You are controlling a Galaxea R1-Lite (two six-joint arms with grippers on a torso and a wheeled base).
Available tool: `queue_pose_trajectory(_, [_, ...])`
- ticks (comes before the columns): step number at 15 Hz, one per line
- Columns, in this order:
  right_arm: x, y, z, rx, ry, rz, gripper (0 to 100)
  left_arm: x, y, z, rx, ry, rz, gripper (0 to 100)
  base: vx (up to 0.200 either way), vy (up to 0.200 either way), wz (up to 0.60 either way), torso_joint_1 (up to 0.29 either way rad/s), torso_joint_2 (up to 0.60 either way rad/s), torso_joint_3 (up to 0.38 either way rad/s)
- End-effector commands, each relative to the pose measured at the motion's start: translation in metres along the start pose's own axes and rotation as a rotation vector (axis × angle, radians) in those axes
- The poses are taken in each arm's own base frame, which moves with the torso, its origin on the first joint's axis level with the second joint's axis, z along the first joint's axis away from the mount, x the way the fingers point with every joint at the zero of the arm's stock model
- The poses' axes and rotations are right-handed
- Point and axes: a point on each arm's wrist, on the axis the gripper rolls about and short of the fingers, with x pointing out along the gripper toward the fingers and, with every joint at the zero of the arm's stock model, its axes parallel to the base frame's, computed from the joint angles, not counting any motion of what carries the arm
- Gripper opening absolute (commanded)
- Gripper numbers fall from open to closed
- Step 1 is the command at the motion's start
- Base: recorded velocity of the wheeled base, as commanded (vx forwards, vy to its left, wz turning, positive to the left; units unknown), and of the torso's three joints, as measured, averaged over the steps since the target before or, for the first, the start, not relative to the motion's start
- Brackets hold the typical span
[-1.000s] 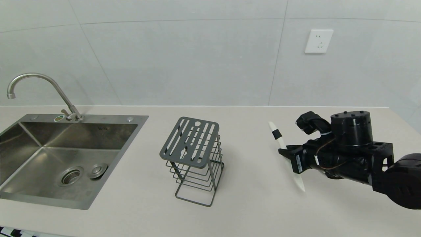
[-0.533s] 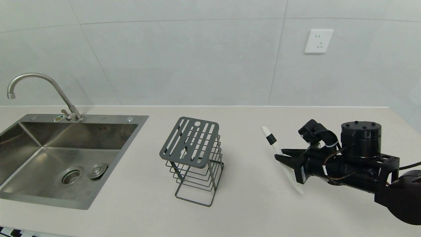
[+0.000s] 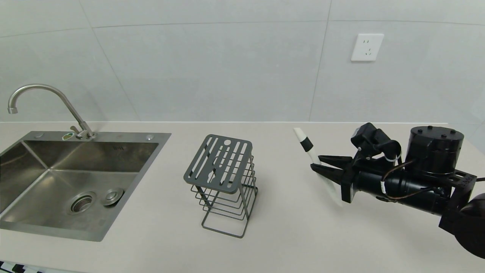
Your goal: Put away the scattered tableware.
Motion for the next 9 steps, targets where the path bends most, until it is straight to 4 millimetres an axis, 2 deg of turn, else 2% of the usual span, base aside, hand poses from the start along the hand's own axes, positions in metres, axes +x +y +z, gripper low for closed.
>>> queue_pose_trajectory(1, [-0.004, 0.002, 0.007, -0.01, -0.025, 0.001, 0, 0.044, 0.011, -0.008, -0.001, 0.061, -0.093, 100, 0.0, 0.0, 0.0, 0.0, 0.0, 0.0])
queue_pose_trajectory(3, [-0.002, 0.006, 0.013, -0.027, -0.075, 0.046, 0, 0.068, 0.015, -0.015, -0.009, 0.041, -0.269, 100, 0.0, 0.0, 0.0, 0.0, 0.0, 0.0])
queue_pose_trajectory(5, [0.0, 0.014, 0.02, -0.045, -0.125, 0.085, 0, 0.083, 0.018, -0.022, 0.005, 0.003, -0.316, 100, 0.0, 0.0, 0.0, 0.0, 0.0, 0.0])
queue_pose_trajectory(9, [-0.012, 0.025, 0.043, -0.075, -0.211, 0.12, 0, 0.111, 0.023, -0.045, 0.01, -0.01, -0.515, 100, 0.0, 0.0, 0.0, 0.0, 0.0, 0.0])
